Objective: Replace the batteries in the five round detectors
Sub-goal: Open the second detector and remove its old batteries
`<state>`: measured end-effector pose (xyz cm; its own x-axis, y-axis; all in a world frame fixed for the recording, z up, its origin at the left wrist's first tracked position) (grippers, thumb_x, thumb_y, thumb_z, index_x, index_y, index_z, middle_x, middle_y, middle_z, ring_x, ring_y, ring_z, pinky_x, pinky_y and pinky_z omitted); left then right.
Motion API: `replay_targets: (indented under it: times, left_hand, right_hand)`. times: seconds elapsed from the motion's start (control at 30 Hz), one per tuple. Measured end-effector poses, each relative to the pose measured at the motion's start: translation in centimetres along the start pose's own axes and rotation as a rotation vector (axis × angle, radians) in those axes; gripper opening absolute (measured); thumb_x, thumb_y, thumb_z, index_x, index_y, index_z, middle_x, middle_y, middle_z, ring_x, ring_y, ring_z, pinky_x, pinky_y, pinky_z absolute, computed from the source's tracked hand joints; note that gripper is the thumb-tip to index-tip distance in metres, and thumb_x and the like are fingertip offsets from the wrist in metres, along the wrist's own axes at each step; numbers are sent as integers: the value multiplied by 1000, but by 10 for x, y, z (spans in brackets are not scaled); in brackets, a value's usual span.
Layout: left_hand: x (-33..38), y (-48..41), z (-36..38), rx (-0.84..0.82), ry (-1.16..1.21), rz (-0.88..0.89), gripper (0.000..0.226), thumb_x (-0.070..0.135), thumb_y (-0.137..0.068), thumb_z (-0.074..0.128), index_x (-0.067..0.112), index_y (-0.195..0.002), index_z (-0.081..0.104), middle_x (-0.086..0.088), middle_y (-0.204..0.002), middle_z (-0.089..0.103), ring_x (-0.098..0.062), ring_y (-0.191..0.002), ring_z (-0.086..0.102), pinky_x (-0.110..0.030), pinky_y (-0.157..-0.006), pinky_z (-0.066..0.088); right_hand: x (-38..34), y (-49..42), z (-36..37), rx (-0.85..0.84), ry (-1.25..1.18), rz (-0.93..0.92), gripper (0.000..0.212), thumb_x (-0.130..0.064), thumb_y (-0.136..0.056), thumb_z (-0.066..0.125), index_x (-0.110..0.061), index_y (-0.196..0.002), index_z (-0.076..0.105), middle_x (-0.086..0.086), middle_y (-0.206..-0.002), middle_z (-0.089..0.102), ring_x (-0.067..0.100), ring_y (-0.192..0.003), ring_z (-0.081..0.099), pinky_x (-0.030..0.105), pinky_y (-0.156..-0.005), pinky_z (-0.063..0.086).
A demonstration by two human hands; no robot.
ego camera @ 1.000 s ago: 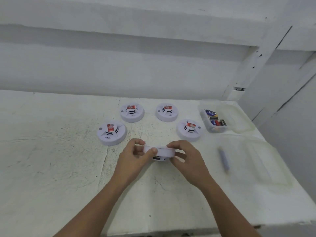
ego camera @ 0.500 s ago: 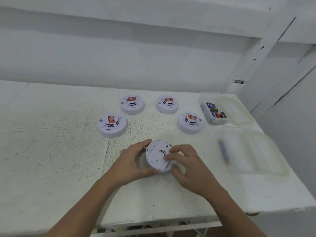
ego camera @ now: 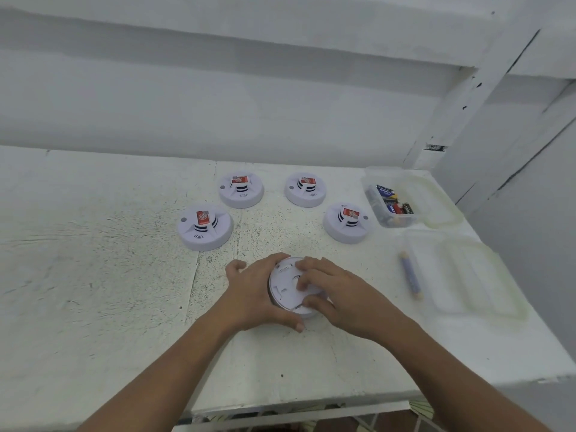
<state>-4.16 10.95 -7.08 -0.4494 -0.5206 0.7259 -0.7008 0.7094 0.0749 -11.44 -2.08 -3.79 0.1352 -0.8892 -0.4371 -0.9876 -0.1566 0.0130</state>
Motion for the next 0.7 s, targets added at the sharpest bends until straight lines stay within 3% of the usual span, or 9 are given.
replay_targets:
  times: [0.1, 0.17, 0.47, 0.7]
  left_hand:
    - [-2, -3, 3, 33, -30, -1, 88, 80, -32, 64, 55, -110, 31, 39, -100, 48, 28, -99, 35, -36, -103, 12]
    - [-3, -4, 5, 36, -41, -12, 89, 80, -32, 63, 55, -112, 31, 38, -100, 50, 26, -97, 39, -37, -104, 11]
    - [-1, -5, 4, 4, -43, -40, 97, 79, -29, 59, 54, -119, 30, 37, -104, 48, 29, -97, 34, -33, -105, 3]
    - [0, -3, 1, 19, 27, -33, 107, 76, -27, 63, 43, -126, 37, 36, -105, 51, 33, -103, 28, -35, -107, 1]
  right_hand:
    - [2, 2, 4, 20, -41, 13, 21, -22, -96, 51, -17, -115, 56, -11, -147, 37, 5, -134, 32, 17, -97, 34]
    - [4, 4, 6, 37, -66, 20, 20, -22, -96, 51, -17, -114, 56, -13, -148, 38, 3, -136, 31, 14, -97, 33]
    - [13, -2, 9, 8, -137, 11, 16, -18, -94, 55, -17, -109, 58, -13, -145, 41, 0, -133, 35, 20, -97, 40]
    - [21, -12, 1, -100, -251, -32, 15, -14, -89, 63, -18, -103, 61, -18, -142, 45, -9, -134, 30, 12, -104, 30]
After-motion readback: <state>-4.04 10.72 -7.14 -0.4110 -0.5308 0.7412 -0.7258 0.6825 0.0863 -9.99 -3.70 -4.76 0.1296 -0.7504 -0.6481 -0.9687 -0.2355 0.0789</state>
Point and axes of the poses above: each hand's wrist, its own y-axis away from the middle knuckle, its own z-axis out of the palm, x = y × z, the point moved 5 cm from there along -y, towards the middle knuckle
